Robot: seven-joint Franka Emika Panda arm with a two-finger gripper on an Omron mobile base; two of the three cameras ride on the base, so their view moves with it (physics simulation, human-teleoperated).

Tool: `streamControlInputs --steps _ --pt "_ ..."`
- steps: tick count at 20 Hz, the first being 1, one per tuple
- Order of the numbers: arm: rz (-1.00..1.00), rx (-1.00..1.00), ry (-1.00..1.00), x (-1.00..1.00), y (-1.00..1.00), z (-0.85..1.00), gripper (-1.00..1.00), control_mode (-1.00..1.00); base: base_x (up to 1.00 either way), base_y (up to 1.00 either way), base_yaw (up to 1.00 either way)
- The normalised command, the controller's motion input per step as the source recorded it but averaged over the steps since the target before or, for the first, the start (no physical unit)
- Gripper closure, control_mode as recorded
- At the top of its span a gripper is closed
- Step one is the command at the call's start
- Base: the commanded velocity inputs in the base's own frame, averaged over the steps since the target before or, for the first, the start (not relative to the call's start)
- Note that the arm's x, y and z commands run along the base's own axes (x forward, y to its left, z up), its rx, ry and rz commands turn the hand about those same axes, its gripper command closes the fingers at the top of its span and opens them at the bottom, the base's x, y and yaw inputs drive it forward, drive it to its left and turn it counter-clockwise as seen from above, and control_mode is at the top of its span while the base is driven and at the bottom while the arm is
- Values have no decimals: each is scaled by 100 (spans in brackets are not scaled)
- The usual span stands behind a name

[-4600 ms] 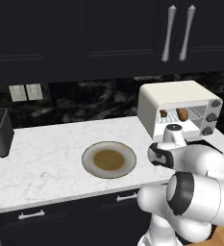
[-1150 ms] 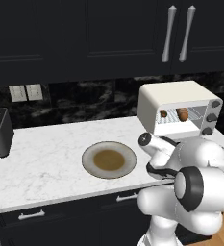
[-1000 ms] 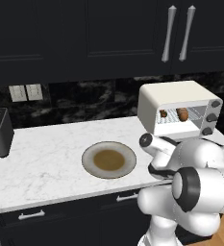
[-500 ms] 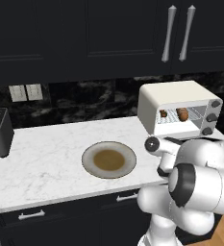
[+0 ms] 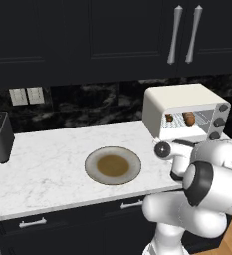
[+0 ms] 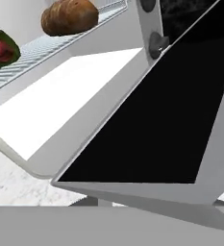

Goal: Pick up the kebab skewer and baguette bread, and place them inside the toaster oven. Close the toaster oven door and start by setting the timer.

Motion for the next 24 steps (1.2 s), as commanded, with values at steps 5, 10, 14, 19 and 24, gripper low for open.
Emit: streamControlInputs --steps 5,10,14,19,24 --pt "0 -4 -13 34 -6 19 -100 -100 0 0 0" --pt "0 -4 -13 37 -5 21 -100 -100 0 0 0" --pt "0 -4 -15 39 -8 16 -100 -100 0 0 0" --pt "0 -3 -17 45 -11 15 -100 -100 0 0 0" --pt "1 -2 -19 49 -13 14 -100 -100 0 0 0"
